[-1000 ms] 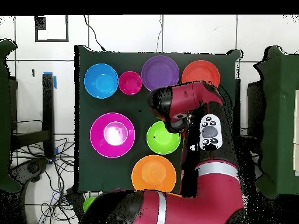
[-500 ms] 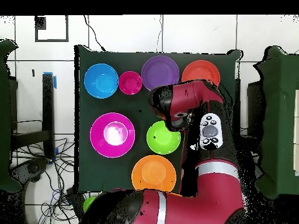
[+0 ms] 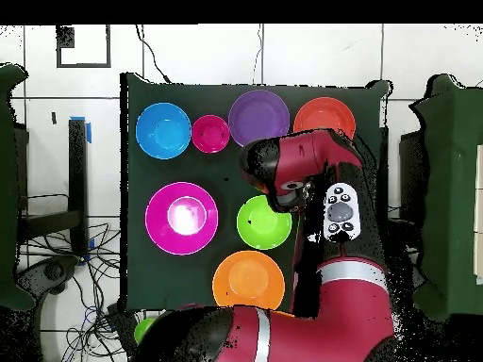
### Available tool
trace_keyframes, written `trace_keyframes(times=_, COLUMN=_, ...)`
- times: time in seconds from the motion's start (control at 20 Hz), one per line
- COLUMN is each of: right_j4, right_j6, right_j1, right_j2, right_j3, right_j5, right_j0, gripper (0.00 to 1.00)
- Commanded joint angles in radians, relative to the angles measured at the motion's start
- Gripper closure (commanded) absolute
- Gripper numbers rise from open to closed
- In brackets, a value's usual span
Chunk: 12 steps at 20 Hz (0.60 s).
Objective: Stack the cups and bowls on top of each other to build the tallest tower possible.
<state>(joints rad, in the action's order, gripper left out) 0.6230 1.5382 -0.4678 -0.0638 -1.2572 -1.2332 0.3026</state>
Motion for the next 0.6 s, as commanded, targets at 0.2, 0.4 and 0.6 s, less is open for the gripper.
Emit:
trace_keyframes(times=0.2, right_j4=-0.006, right_j6=-0.165, right_j1=0.011, right_j2=-0.108, right_j3=-0.069, right_j5=0.064, right_j0=0.035, gripper=0.00)
trace_keyframes(times=0.4, right_j4=-0.016, right_j6=-0.140, right_j1=-0.021, right_j2=-0.104, right_j3=-0.103, right_j5=0.077, right_j0=0.041, gripper=0.00)
trace_keyframes(times=0.6, right_j4=-0.010, right_j6=-0.135, right_j1=-0.035, right_j2=-0.108, right_j3=-0.121, right_j5=0.103, right_j0=0.049, gripper=0.00)
